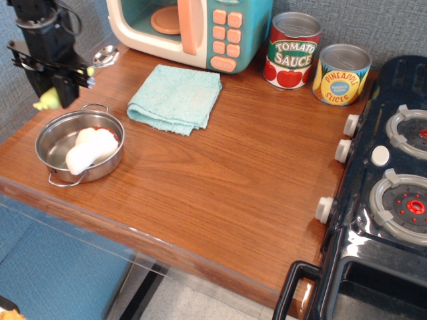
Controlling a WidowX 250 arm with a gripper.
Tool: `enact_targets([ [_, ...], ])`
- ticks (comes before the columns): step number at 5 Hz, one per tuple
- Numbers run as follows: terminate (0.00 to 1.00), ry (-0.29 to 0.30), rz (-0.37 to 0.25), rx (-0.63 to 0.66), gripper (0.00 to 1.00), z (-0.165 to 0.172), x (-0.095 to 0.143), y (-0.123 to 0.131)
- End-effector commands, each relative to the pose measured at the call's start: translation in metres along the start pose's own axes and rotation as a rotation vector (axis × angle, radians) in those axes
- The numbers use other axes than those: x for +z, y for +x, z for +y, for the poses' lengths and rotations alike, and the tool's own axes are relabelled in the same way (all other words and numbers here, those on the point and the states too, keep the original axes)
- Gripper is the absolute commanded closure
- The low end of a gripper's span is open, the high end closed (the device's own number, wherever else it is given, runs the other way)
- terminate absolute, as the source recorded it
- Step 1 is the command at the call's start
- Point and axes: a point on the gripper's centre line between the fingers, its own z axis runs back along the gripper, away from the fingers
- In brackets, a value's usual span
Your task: Move the spoon to the far edge of the table, next to the blue cloth and in front of the microwave.
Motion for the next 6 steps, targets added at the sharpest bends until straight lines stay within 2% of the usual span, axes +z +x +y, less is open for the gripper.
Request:
enact_targets([
  [1, 0.0, 0.017, -0.017, -0.053, 1.0, 0.031, 0.001, 0.017],
  [3, 0.0, 0.027, -0.028, -0.121, 1.0, 0.001, -0.001, 0.02],
  [4, 0.0, 0.049, -0.029, -0.133, 1.0, -0.003, 0.002, 0.023],
  [5, 0.0, 0.057, -0.021, -0.125, 0.0, 0.002, 0.002, 0.021],
  [6, 0.0, 0.075, -0.051, -0.097, 0.0, 0.005, 0.022, 0.019],
])
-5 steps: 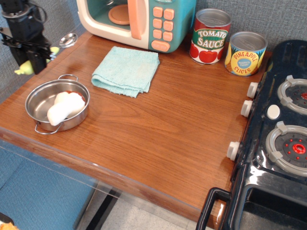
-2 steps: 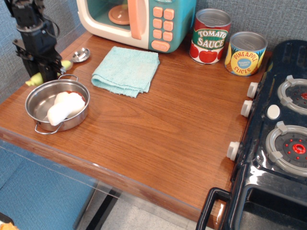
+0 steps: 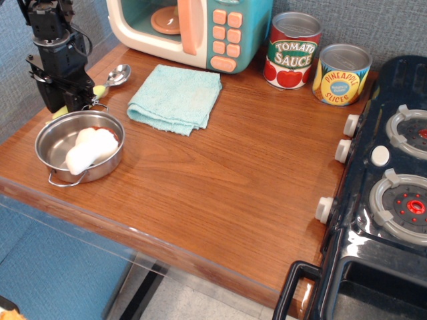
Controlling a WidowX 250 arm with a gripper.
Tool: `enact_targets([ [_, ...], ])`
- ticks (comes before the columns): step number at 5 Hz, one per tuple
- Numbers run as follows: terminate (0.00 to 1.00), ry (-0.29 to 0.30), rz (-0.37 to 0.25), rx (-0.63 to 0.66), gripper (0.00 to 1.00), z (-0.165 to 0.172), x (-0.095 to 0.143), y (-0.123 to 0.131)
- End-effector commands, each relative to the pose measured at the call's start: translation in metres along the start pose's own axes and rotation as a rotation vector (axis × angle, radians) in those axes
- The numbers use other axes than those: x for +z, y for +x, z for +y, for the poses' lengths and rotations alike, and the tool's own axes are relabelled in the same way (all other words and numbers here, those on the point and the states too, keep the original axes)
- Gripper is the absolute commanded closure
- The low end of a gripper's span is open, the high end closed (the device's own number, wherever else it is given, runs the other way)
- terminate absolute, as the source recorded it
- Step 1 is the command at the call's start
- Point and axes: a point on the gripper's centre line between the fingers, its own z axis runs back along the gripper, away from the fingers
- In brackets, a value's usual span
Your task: Move the spoon to the far edge of the table, next to the blue cloth and in front of the microwave.
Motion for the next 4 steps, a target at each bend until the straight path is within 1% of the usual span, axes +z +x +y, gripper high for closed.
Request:
enact_targets([
  [1, 0.0, 0.1, -0.15, 0.039, 0.0, 0.012, 0.096, 0.0],
  [2, 0.0, 0.108, -0.165, 0.03, 0.0, 0.006, 0.118, -0.002],
  [3, 0.0, 0.108, -0.165, 0.03, 0.0, 0.006, 0.118, -0.002],
  [4, 1.0, 0.108, -0.165, 0.03, 0.0, 0.006, 0.118, -0.002],
])
